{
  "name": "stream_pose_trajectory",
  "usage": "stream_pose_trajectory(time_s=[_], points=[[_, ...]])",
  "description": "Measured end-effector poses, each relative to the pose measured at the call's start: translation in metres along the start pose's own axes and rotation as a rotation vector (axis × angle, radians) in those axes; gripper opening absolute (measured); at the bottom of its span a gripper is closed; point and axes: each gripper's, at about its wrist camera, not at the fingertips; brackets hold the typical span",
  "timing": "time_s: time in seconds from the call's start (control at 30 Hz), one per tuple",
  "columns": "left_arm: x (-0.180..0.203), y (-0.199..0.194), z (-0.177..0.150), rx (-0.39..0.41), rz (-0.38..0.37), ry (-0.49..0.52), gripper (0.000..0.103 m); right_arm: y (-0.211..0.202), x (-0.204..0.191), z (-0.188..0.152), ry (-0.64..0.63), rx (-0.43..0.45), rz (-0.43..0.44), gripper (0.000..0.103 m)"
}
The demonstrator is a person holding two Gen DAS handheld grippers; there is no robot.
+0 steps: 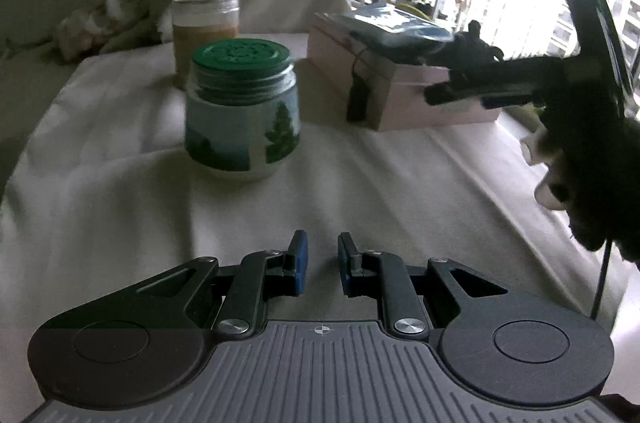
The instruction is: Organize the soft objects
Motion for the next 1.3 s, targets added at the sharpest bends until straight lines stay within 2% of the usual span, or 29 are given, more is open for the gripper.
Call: stream_pose_trajectory(time_s=[0.07, 0.13, 0.2, 0.23, 0.27, 0.3, 0.33, 0.43, 0.47, 0.6, 0.7, 0.93, 1.3], points=[[-0.002, 0.001, -0.001, 0.010, 0.025, -0.011, 0.018, 0.007, -0.004, 0.004, 0.044, -0.044, 0.096, 0.088], [-0.002, 0.001, -0.002, 0.017, 0.024, -0.018, 0.018, 0.008, -0.014, -0.006, 0.060, -0.070, 0.129, 0.088], [0.003, 0.002, -0.002, 0.019, 0.037, 0.000, 0.019, 0.009, -0.022, -0.023, 0.064, -0.117, 0.091, 0.090], [0.006, 0.003, -0.002, 0.022, 0.043, 0.009, 0.022, 0.004, -0.026, -0.035, 0.043, -0.088, 0.060, 0.094], [0.010, 0.004, -0.002, 0.023, 0.045, 0.014, 0.028, 0.001, -0.029, -0.044, 0.029, -0.092, 0.016, 0.100], [0.014, 0.004, -0.002, 0.024, 0.043, 0.018, 0.033, -0.001, -0.030, -0.052, 0.011, -0.091, -0.016, 0.100], [0.018, 0.006, -0.001, 0.023, 0.039, 0.026, 0.041, -0.003, -0.030, -0.061, -0.017, -0.084, -0.054, 0.102], [0.035, 0.012, -0.001, 0.031, 0.041, 0.064, 0.056, -0.007, -0.023, -0.069, -0.009, -0.090, -0.076, 0.103], [0.041, 0.014, -0.001, 0.041, 0.053, 0.078, 0.057, -0.007, -0.019, -0.070, 0.001, -0.091, -0.085, 0.103], [0.047, 0.021, -0.001, 0.088, 0.097, 0.022, 0.057, -0.007, -0.014, -0.071, -0.017, -0.081, -0.073, 0.103], [0.048, 0.024, 0.004, 0.086, 0.120, -0.021, 0.057, -0.006, -0.014, -0.077, -0.024, -0.042, -0.070, 0.103], [0.054, 0.033, 0.015, 0.081, 0.175, -0.028, 0.058, -0.012, -0.017, -0.086, -0.010, 0.017, -0.082, 0.103], [0.054, 0.033, 0.015, 0.081, 0.174, -0.027, 0.058, -0.018, -0.015, -0.089, -0.004, 0.023, -0.081, 0.103]])
Point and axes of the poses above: each gripper's, at about its wrist camera, not at the fingertips, and y roughly the way its jaws point, x to its right, z to its top, and after that the axes turned 10 degrees about -x, right-handed
